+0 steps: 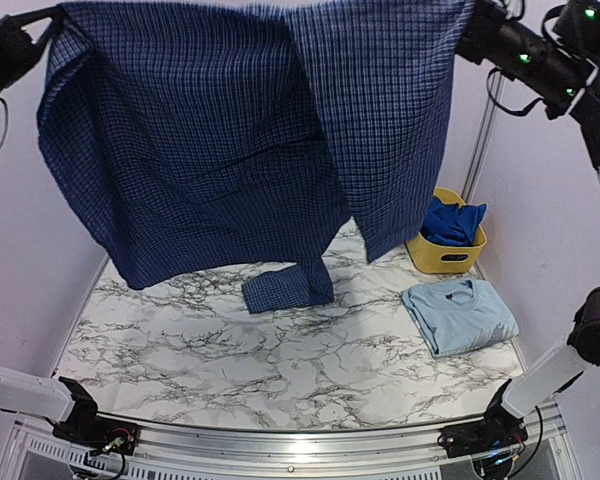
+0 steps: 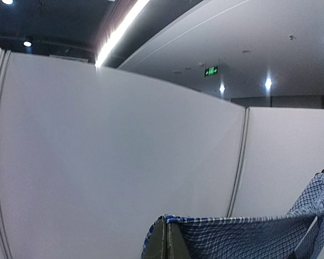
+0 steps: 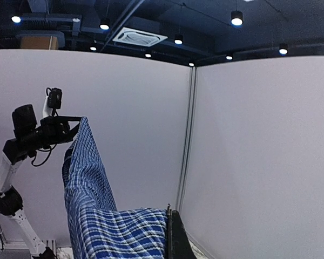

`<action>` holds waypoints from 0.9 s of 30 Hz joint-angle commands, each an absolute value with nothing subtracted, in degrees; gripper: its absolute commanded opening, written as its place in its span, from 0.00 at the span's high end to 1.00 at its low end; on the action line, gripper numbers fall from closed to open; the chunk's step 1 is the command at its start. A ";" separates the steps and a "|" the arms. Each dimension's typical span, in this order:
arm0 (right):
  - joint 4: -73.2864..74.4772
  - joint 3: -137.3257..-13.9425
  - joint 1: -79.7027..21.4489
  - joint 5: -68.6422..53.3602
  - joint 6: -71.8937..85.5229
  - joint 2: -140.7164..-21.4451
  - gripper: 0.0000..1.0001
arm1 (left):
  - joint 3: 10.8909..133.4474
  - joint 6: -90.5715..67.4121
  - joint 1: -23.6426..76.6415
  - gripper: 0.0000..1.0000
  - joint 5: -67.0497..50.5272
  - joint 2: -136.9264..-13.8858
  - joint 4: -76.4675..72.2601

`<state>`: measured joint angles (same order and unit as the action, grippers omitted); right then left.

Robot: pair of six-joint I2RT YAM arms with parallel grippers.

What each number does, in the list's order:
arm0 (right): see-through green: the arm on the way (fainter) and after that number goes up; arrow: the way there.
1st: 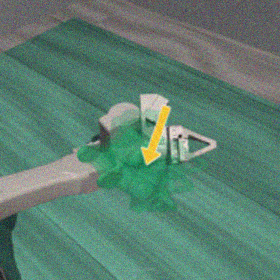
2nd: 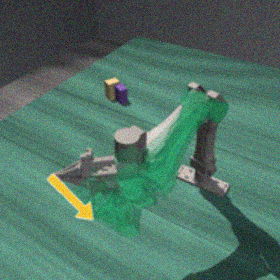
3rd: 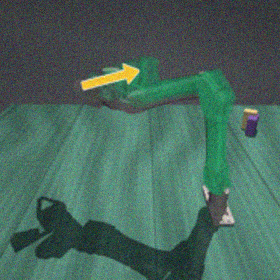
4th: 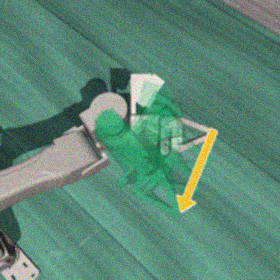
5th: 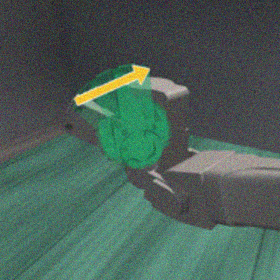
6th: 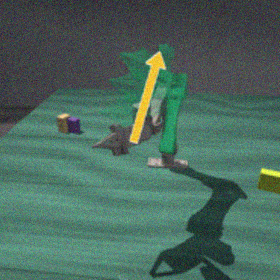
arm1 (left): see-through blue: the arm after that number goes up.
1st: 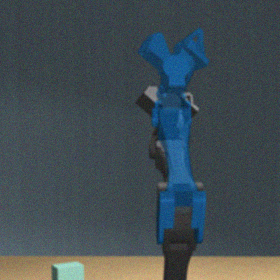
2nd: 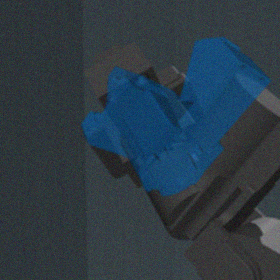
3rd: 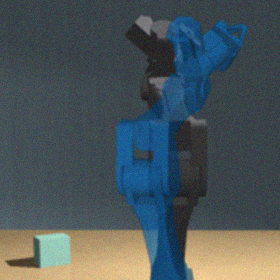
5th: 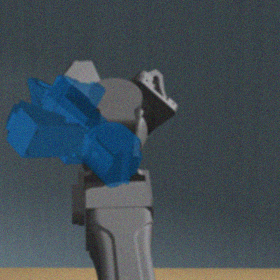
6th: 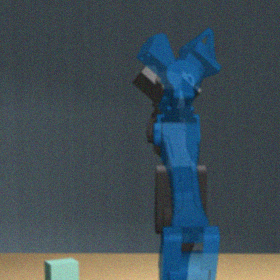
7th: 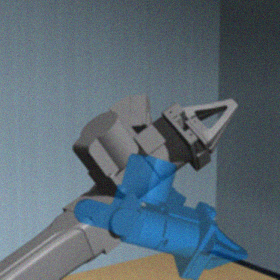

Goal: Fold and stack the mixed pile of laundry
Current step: Flatten out the crumpled shirt at the center of the board.

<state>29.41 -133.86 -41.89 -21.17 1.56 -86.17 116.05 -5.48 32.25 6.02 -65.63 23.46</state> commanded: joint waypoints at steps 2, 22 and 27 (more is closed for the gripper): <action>25.29 -136.02 -44.37 -19.99 4.99 -83.31 1.00 | 121.47 -7.20 32.32 1.00 1.79 -64.45 23.50; 16.66 -113.98 -18.68 -17.64 6.95 -110.89 0.69 | 102.45 -5.73 14.24 0.89 16.99 -98.79 13.38; 42.31 -146.46 -16.69 -12.30 5.43 -133.87 0.02 | 122.21 -5.04 13.88 0.01 23.37 -116.11 27.26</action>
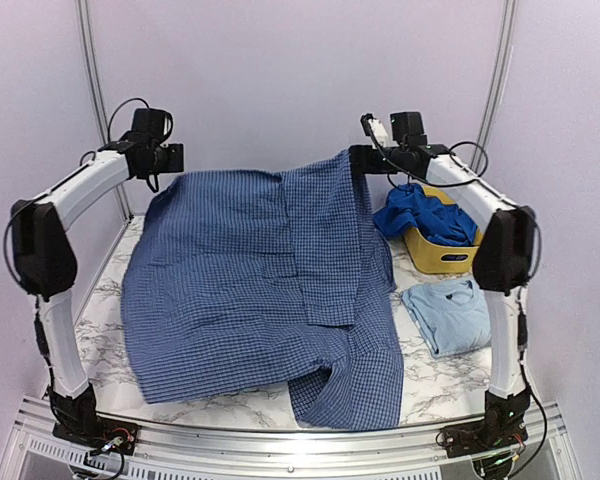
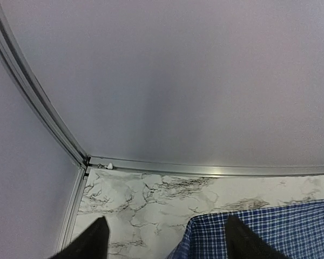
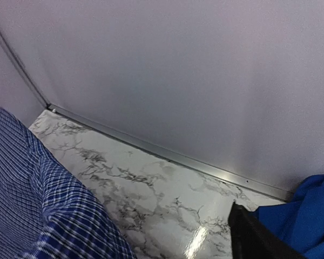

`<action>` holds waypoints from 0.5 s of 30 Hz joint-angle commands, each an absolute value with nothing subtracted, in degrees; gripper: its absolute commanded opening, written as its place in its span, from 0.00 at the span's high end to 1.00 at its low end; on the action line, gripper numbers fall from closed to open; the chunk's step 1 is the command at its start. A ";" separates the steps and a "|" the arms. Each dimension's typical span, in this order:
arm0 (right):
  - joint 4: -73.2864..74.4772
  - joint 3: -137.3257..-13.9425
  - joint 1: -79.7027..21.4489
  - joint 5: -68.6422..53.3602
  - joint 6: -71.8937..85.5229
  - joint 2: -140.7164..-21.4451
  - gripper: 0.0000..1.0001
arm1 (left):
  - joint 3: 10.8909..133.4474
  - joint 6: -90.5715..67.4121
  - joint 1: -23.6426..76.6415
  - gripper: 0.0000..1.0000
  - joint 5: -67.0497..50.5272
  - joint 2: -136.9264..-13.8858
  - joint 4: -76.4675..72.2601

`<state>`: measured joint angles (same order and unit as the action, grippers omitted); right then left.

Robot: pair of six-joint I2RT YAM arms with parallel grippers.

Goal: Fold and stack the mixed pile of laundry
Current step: Flatten out the crumpled shirt at the center of the board.

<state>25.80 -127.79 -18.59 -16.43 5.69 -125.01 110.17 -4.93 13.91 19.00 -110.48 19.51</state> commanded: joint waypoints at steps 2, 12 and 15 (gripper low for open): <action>44.82 -143.22 -15.78 -11.00 5.75 -133.47 0.01 | 120.10 -6.77 13.77 0.01 24.16 -115.34 28.95; 41.73 -114.74 -13.87 -10.82 6.25 -120.26 0.04 | 83.87 -15.18 20.51 0.01 14.33 -96.89 24.33; 39.55 -109.21 -14.99 -20.91 6.30 -115.34 0.10 | 75.30 -19.45 24.15 0.01 9.81 -93.56 21.96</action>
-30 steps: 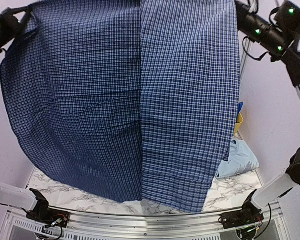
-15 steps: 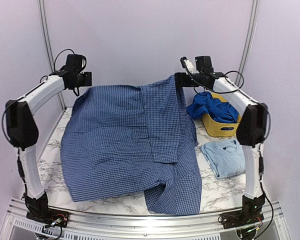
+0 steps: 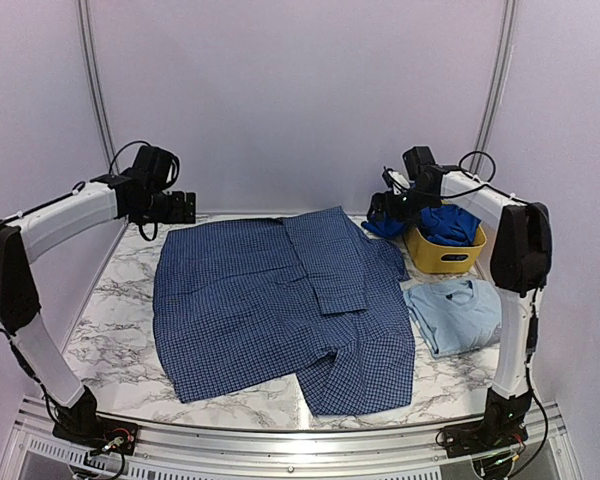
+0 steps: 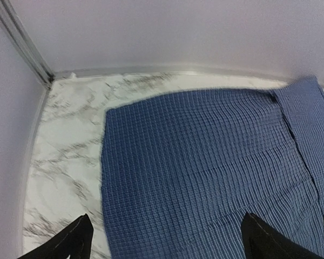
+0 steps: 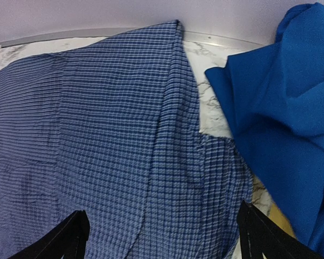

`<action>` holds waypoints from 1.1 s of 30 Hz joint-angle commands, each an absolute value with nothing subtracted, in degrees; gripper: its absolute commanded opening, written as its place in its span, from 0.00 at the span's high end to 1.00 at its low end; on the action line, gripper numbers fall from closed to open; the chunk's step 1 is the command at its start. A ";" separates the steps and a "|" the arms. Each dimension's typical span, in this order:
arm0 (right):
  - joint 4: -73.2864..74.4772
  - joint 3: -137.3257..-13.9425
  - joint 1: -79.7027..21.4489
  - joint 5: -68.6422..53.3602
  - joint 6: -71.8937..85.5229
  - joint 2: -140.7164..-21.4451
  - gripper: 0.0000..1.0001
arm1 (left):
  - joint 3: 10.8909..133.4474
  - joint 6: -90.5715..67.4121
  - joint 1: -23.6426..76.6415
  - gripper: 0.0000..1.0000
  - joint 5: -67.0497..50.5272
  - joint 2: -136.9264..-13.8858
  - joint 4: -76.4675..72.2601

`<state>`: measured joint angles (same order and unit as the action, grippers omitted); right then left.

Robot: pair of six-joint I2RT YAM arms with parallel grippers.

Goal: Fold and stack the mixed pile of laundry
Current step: Flatten out the crumpled shirt at the center of the board.

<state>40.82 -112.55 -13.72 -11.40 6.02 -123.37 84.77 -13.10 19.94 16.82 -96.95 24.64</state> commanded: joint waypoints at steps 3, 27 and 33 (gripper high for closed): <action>40.02 -104.25 -17.36 -27.56 5.46 -112.48 0.11 | 69.56 -22.47 27.45 0.01 9.20 -93.81 21.60; 36.87 -74.65 -23.20 -31.53 12.83 -99.40 0.37 | 98.44 -19.03 10.78 0.30 5.66 -127.79 33.16; 30.05 -77.51 -25.38 -34.74 18.93 -105.90 0.46 | 91.65 -19.00 13.60 0.06 4.10 -114.22 30.13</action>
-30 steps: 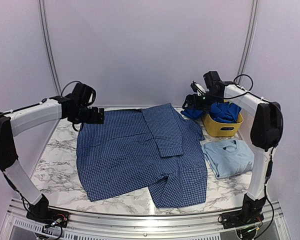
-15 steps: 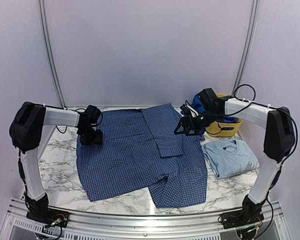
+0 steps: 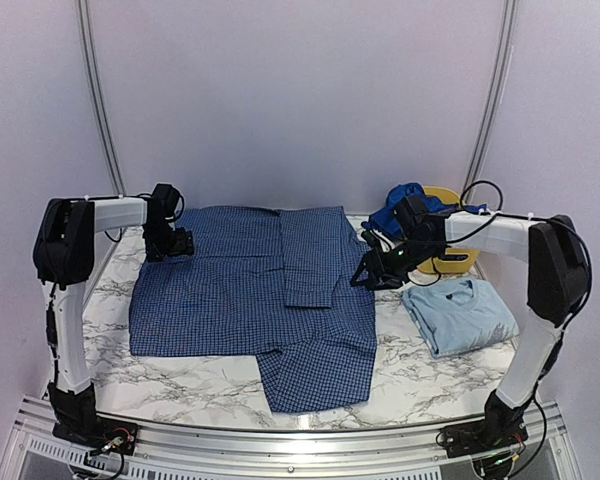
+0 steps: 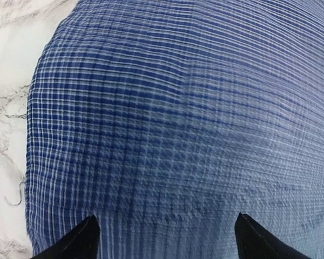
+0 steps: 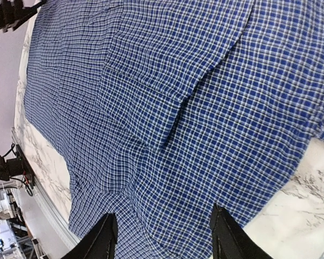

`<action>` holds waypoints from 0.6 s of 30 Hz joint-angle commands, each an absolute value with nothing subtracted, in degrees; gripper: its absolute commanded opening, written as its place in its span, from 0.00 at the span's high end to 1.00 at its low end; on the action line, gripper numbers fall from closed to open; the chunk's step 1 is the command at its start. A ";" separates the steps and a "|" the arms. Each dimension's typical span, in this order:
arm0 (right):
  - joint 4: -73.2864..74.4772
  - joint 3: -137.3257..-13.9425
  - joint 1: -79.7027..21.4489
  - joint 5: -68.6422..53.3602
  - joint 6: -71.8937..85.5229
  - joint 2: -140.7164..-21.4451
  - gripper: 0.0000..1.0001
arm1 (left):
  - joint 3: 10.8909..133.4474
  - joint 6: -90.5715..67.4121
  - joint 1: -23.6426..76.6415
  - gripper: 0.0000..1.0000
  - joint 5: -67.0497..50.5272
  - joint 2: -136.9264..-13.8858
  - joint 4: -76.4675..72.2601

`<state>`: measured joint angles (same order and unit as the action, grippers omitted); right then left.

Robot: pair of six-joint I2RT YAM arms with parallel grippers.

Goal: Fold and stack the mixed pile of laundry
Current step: Flatten out the crumpled shirt at the center of the board.

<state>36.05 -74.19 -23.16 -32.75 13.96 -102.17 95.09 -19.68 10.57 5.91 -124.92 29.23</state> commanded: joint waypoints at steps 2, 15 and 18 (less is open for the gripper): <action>28.53 -78.86 -26.40 -35.38 20.63 -108.50 0.48 | 88.64 -19.50 15.09 0.01 4.15 -109.34 28.60; 24.25 -80.29 -28.49 -33.94 25.22 -117.31 0.54 | 81.19 -19.74 17.49 0.01 9.27 -96.77 27.53; 22.21 -80.39 -28.79 -35.19 26.43 -118.80 0.59 | 80.63 -19.54 17.49 0.01 9.75 -96.49 27.57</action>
